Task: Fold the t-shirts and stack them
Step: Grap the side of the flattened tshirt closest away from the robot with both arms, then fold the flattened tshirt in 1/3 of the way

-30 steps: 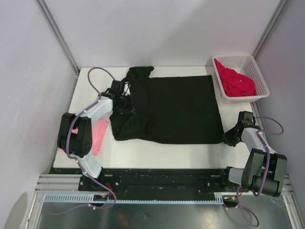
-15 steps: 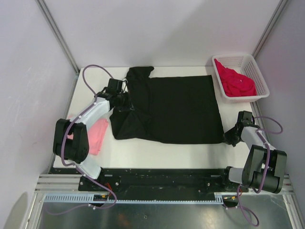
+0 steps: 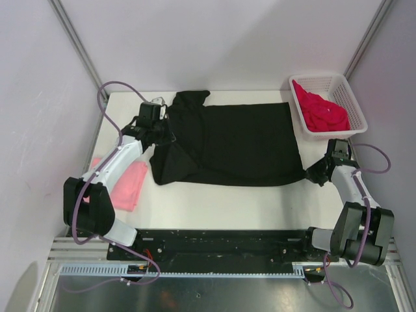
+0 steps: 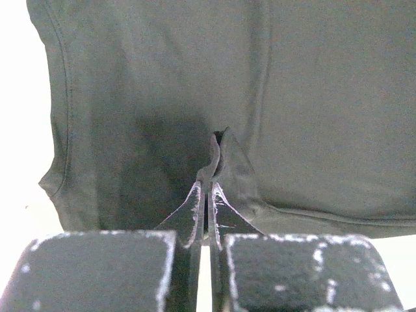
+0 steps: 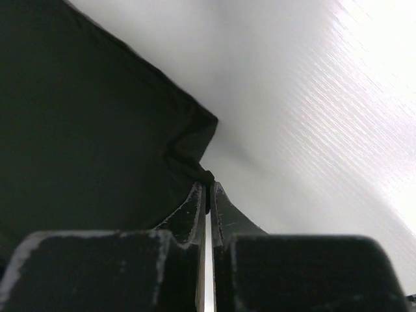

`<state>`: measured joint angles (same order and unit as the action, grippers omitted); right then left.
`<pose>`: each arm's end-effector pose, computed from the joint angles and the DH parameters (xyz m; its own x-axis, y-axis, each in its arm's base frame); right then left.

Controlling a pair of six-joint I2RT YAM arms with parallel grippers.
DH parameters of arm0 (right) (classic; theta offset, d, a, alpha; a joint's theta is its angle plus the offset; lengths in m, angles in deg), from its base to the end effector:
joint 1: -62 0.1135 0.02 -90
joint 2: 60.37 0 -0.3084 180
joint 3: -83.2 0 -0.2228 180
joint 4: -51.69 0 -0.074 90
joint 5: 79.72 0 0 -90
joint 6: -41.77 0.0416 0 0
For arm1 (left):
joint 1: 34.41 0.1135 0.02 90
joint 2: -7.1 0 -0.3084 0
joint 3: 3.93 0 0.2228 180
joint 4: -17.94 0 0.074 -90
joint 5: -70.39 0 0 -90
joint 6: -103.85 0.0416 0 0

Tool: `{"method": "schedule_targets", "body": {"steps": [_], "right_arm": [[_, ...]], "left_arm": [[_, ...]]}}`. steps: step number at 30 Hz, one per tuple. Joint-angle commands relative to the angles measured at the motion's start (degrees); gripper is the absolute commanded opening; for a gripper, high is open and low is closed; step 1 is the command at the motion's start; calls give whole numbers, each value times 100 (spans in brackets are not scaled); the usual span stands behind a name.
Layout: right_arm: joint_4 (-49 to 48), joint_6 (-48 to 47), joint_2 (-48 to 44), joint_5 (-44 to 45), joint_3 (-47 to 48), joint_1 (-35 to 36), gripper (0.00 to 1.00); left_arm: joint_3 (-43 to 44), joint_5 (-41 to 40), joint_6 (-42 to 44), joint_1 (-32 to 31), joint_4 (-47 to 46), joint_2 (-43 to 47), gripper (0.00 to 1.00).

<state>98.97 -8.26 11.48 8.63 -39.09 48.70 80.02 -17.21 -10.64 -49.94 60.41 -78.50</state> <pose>0.1903 -0.0438 0.2506 -0.5158 0.7818 -0.3504 0.7149 0.6182 0.3267 0.2905 -0.0825 0.3341 -0.7333 -0.2261 -0.6412 -0.0082 0.9460 -0.3241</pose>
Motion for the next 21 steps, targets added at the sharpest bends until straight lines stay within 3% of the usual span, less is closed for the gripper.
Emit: {"method": "schedule_targets", "body": {"steps": [1,21], "right_arm": [[-44,-72,154,-34,476,82,0],[-668,-165,1814,156,1641,398,0]], "left_arm": [[438,-308,-63,-16,-104,59,0],[1401,-655,-31,159,5,-692,0]]}}
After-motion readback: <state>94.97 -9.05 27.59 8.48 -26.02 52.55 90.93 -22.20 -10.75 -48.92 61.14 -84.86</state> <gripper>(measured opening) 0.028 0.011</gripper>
